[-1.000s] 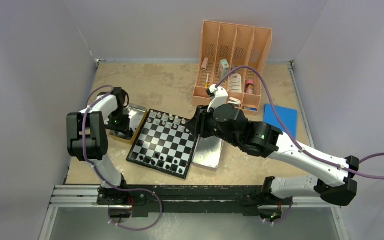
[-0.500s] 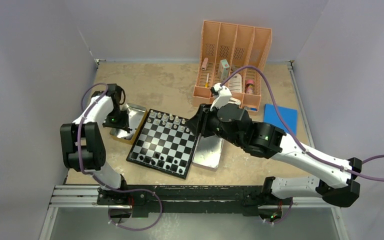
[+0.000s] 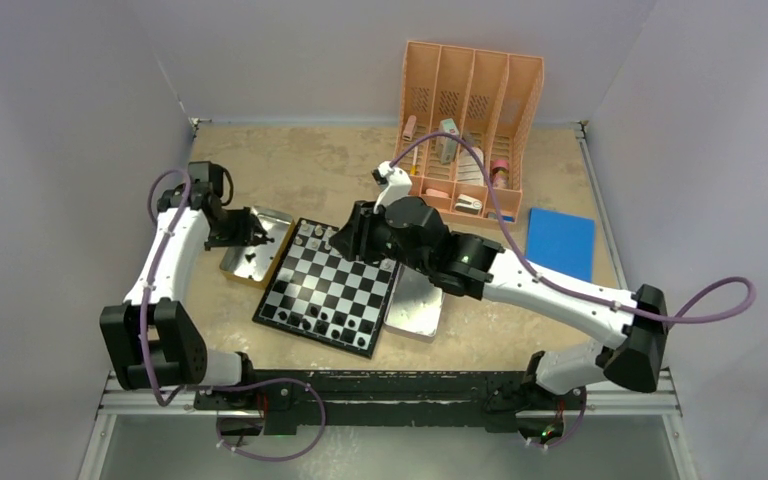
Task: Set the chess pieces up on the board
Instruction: Pick up the chess piece from the storage box, then place the chess piece on the chessboard.
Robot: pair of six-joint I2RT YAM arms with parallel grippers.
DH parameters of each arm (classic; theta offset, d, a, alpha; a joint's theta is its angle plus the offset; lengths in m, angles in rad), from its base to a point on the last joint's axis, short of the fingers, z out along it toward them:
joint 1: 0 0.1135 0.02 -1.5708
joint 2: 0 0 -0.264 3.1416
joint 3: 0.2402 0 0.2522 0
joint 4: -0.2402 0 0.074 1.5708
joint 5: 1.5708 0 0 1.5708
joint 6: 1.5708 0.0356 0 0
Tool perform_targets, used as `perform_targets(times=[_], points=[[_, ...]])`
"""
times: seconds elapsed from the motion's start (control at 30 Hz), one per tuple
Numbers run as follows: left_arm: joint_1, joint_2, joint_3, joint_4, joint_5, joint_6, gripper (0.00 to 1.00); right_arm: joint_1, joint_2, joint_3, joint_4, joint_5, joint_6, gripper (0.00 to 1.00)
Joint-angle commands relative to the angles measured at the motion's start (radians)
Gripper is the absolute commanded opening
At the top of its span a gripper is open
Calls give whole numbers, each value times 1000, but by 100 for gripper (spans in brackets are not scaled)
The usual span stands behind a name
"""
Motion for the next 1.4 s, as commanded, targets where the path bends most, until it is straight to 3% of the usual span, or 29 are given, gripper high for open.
perform_targets(times=[0.0,0.2,0.67,0.97,1.37], points=[[8,-70,-34,38,196,-38,2,-39,48,-52,282,-98,4,43],[8,-114,-99,90,354,-71,1,-57,240,-39,444,-157,-47,41],[5,-141,-134,114,454,-93,1,-58,456,54,660,-181,-63,39],[0,-135,-126,123,473,-99,1,-58,468,59,652,-171,-51,33],[-5,-138,-128,138,471,-99,0,-60,469,56,545,-82,-5,39]])
